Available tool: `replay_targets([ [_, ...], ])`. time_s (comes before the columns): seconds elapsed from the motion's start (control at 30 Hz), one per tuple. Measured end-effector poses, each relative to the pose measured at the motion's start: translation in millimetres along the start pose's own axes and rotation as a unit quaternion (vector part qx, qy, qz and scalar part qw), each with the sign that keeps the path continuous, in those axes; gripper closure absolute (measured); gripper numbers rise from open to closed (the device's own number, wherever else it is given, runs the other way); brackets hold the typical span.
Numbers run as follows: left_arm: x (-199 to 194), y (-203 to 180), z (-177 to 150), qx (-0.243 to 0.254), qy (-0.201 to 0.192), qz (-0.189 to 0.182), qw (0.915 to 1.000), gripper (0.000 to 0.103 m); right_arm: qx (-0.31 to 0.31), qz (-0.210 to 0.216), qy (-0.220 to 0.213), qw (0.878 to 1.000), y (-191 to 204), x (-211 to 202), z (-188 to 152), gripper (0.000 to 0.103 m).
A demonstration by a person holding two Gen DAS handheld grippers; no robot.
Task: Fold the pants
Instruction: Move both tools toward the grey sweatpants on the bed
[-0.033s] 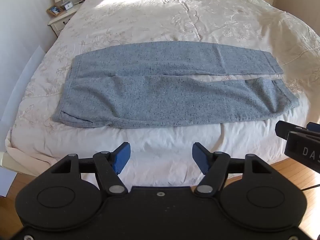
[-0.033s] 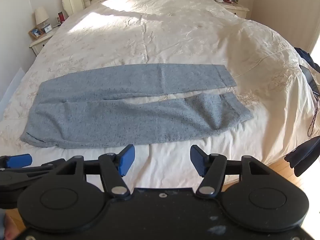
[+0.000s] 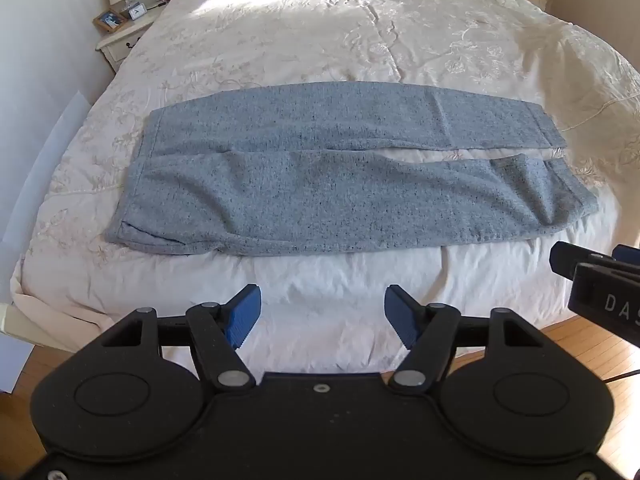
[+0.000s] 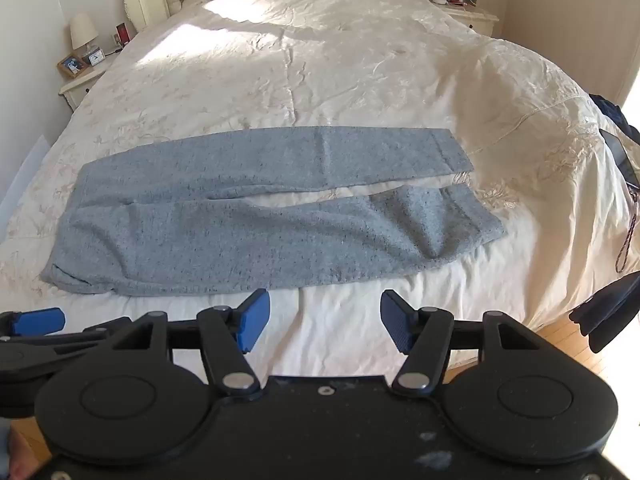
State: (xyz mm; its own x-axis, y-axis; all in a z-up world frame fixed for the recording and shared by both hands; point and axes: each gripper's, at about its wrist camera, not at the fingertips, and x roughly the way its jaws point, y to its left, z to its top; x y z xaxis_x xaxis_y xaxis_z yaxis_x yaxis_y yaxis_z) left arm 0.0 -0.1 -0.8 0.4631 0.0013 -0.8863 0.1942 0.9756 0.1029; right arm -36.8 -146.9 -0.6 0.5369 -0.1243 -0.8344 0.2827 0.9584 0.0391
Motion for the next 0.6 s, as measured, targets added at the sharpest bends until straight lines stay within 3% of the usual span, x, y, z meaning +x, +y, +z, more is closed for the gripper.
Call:
replay_targets([
  [0.6, 2.0, 0.5, -1.5, -0.003, 0.01, -0.004, 0.9999, 0.032, 0.014, 0.021, 0.024, 0.999, -0.9, 4.0, -1.9, 0.039],
])
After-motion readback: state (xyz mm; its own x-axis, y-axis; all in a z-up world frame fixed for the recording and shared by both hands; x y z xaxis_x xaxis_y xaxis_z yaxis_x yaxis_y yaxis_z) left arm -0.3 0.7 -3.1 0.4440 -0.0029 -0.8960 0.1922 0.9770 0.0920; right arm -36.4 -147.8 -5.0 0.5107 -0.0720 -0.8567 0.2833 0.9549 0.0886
